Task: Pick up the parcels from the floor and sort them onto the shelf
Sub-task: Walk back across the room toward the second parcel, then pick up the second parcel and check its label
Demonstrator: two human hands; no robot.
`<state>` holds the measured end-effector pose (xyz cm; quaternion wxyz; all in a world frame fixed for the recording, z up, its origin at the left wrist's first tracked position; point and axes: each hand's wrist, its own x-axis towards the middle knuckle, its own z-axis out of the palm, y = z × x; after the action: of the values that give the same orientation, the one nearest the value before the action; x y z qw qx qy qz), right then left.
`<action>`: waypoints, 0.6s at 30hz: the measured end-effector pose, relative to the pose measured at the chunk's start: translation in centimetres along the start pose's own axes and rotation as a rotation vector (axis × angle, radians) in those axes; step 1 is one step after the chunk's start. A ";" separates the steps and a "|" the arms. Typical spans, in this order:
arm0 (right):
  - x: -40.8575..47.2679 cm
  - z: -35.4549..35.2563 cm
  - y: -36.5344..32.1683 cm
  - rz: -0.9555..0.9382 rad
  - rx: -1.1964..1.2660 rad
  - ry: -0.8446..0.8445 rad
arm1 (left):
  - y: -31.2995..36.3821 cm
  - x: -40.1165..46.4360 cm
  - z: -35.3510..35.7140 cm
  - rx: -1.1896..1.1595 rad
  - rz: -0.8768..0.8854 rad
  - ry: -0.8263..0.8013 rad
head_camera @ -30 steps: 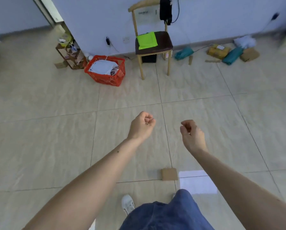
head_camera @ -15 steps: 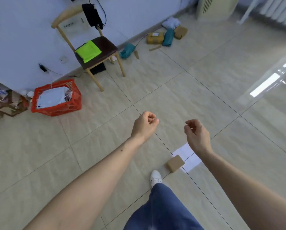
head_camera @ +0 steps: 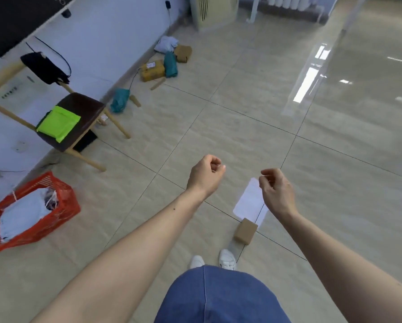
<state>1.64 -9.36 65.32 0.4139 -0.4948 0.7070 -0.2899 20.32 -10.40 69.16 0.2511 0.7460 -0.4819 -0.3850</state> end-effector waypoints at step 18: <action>-2.6 2.9 13.8 0.297 -0.072 0.259 | -8.6 1.9 13.3 0.214 -0.012 -0.420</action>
<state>-1.76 -2.22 53.36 0.3397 -0.3581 0.8295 -0.2614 14.38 -8.64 54.43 0.0623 0.6747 -0.5574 -0.4799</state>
